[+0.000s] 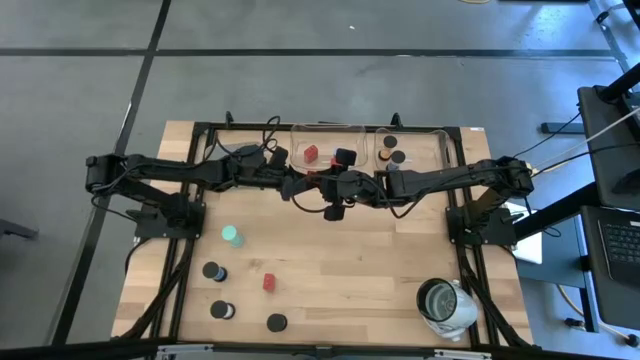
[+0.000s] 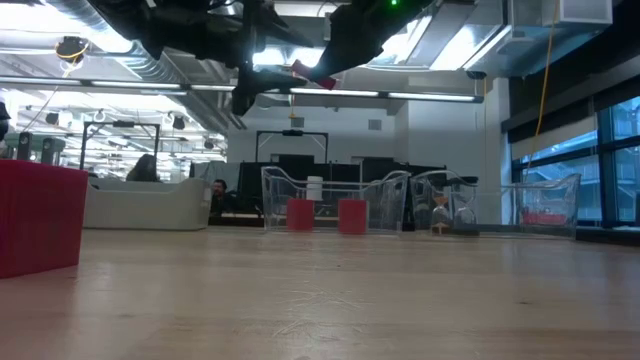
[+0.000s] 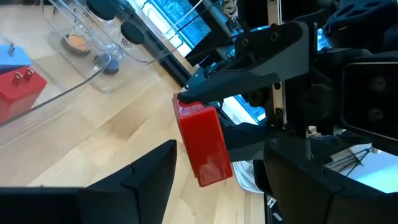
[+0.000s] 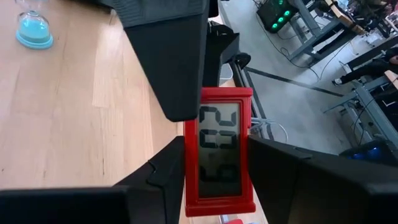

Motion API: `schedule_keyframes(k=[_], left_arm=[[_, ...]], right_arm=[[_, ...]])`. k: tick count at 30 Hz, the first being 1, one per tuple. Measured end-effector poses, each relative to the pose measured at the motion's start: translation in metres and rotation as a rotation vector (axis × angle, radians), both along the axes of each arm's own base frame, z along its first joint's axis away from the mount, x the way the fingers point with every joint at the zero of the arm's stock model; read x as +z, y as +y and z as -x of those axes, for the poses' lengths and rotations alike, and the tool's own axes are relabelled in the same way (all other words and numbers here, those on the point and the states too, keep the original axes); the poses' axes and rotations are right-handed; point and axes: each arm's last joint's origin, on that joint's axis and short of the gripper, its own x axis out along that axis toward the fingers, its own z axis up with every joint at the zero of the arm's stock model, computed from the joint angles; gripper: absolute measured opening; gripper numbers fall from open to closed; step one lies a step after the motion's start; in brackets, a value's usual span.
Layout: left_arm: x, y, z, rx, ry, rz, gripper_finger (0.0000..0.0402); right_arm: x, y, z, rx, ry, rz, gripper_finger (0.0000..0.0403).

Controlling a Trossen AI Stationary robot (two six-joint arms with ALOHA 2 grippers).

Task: Pick & Place Office items
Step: Put the red digital timer into the gray bin

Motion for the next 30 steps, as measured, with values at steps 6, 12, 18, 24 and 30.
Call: schedule_keyframes(k=[6, 12, 18, 24, 30], left_arm=[[-0.0001, 0.0, 0.0, 0.003, 0.0, 0.015, 0.0237], [-0.0001, 0.0001, 0.0, 0.007, 0.001, 0.017, 0.0237], [-0.0002, 0.0001, 0.0001, 0.007, 0.001, 0.018, 0.0209], [-0.0008, 0.0003, 0.0003, 0.012, 0.007, 0.018, 0.0138], [-0.0017, 0.0006, 0.0005, 0.02, 0.015, 0.027, 0.0082]], right_arm=[[0.0, 0.0, 0.0, 0.002, 0.001, 0.002, 0.0146], [0.0001, 0.0, 0.0, 0.003, 0.002, 0.004, 0.0146], [-0.0001, 0.0, 0.0001, 0.003, 0.005, 0.004, 0.0146], [-0.0002, 0.0, 0.0005, 0.005, 0.012, 0.008, 0.0146], [-0.0001, -0.0002, 0.0008, 0.012, 0.023, 0.028, 0.0146]])
